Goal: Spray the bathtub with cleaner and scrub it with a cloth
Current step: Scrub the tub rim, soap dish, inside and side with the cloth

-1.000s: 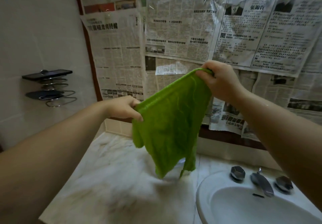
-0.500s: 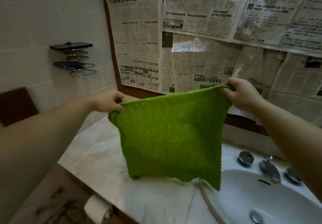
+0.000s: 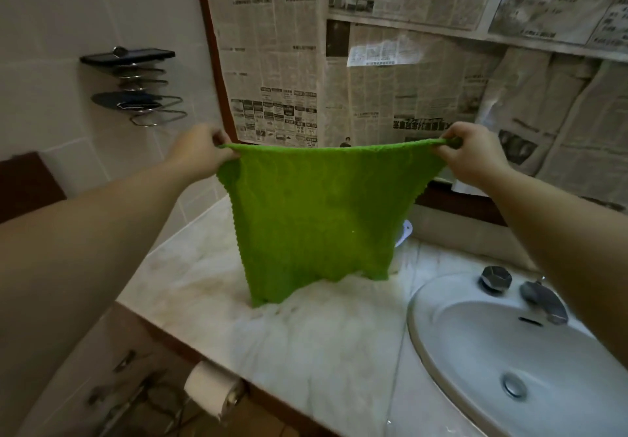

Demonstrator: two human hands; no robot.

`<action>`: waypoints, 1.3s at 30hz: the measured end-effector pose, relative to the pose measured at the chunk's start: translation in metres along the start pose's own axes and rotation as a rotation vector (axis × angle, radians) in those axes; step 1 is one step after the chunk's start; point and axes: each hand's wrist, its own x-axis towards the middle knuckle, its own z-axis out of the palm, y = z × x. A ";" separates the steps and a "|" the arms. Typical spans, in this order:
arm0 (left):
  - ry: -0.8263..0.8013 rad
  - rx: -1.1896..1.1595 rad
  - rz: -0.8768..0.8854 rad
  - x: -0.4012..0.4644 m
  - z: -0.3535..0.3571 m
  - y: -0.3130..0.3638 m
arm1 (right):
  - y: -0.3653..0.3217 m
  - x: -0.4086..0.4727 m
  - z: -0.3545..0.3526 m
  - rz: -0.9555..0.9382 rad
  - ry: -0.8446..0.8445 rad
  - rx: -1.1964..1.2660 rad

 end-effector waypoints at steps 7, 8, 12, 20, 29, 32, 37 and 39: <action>-0.107 -0.065 0.051 -0.025 0.002 -0.036 | -0.003 -0.052 0.005 0.056 -0.077 0.038; -0.142 -0.066 0.057 -0.035 0.005 -0.043 | -0.001 -0.064 0.007 0.065 -0.113 0.027; -0.365 -0.056 0.076 -0.086 0.022 -0.074 | 0.018 -0.125 0.029 0.125 -0.243 0.016; -0.575 -0.016 -0.013 -0.196 0.064 -0.136 | 0.053 -0.236 0.068 0.161 -0.472 -0.072; -0.676 0.069 -0.132 -0.299 0.085 -0.162 | 0.087 -0.322 0.080 0.125 -0.697 -0.161; -0.697 0.110 -0.140 -0.324 0.091 -0.162 | 0.097 -0.340 0.080 0.105 -0.817 -0.211; -0.710 0.086 -0.128 -0.344 0.090 -0.160 | 0.105 -0.345 0.074 0.052 -0.889 -0.217; -0.633 0.026 -0.143 -0.341 0.087 -0.158 | 0.103 -0.338 0.072 0.040 -0.833 -0.162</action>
